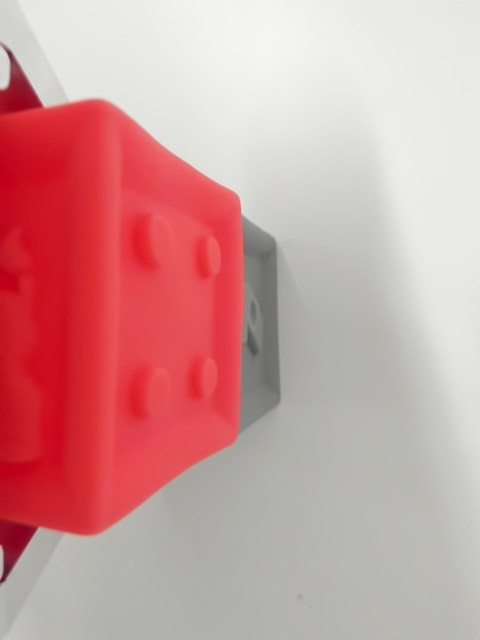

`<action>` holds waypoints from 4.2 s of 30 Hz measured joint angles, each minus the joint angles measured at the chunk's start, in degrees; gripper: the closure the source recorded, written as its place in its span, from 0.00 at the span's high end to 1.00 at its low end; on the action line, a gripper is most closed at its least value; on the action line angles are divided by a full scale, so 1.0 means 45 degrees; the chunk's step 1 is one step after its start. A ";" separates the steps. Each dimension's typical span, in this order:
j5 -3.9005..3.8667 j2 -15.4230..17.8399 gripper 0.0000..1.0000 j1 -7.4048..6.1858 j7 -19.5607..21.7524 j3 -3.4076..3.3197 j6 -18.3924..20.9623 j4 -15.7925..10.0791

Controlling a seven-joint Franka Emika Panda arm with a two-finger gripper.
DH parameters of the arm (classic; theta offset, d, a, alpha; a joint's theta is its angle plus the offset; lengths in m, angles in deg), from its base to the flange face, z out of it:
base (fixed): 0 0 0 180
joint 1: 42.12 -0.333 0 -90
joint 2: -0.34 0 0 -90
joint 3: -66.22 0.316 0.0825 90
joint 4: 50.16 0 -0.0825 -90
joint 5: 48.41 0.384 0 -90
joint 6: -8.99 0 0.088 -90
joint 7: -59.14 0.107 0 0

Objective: Destack cube

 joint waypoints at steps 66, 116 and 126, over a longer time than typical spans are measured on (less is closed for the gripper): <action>-0.0138 0.2745 0.00 -0.0080 -0.0112 -0.0134 0.0324 -0.2427; -0.0215 0.4719 0.00 -0.0080 -0.0624 -0.0191 -0.2083 -0.6804; -0.0222 0.5049 0.00 -0.0080 -0.0729 -0.0212 -0.2546 -0.7590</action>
